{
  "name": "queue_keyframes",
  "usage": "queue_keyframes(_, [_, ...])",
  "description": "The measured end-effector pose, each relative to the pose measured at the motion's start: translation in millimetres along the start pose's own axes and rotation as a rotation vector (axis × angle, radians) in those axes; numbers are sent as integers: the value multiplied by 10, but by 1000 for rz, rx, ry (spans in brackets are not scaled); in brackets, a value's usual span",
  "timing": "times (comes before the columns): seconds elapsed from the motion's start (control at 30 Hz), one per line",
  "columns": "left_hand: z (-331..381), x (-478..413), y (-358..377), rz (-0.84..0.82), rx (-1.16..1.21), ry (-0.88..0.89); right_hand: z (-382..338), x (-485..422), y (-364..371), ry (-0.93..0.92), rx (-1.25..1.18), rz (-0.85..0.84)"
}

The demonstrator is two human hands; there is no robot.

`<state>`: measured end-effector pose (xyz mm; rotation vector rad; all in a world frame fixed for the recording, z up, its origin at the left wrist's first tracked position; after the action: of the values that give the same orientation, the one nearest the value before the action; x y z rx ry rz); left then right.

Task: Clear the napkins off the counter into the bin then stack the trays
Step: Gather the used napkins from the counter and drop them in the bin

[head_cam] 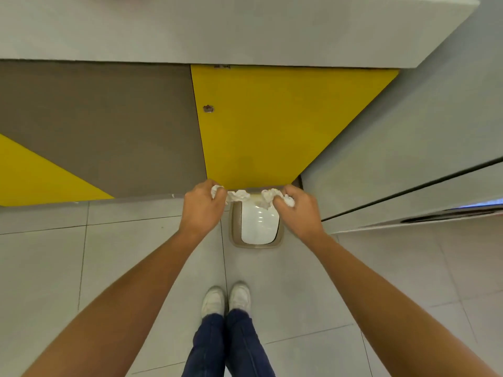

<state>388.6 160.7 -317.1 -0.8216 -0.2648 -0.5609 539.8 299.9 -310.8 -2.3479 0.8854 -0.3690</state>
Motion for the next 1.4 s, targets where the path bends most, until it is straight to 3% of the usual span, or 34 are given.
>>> queue_keyframes(0.53, [-1405,-832,1431,-56,-59,-159,2108,174,1504,203,57,-165])
queue_keyframes(0.63, [-1637,-906,1553,-60,-53,-200,2365,175,1705,276,47,-131])
queue_keyframes(0.77, [-1828,-980,1613,-72,-47,-234,2558,112,1916,395,-45,-17])
queue_keyframes(1.0, [-2046,-1028,1701,-87,-38,-274,2783,24,2175,581,-14,-54])
queue_keyframes(1.17, [-2125,-1015,1786,-110,-36,-252,2917,-4,2243,766,-210,-20])
queue_keyframes(1.4, [-2132,-891,1905,-154,-33,-242,2893,42,2121,769,-286,-69])
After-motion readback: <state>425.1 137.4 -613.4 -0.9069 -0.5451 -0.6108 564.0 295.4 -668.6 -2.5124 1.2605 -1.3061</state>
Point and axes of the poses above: each hand's wrist, its own x-axis away from the middle knuckle, its own y-axis out of the palm, z = x × y, the point moved 5 cm from there along -x, towards the middle knuckle, and after that the axes turned 15 degrees about -y, right-handed, at the moved point
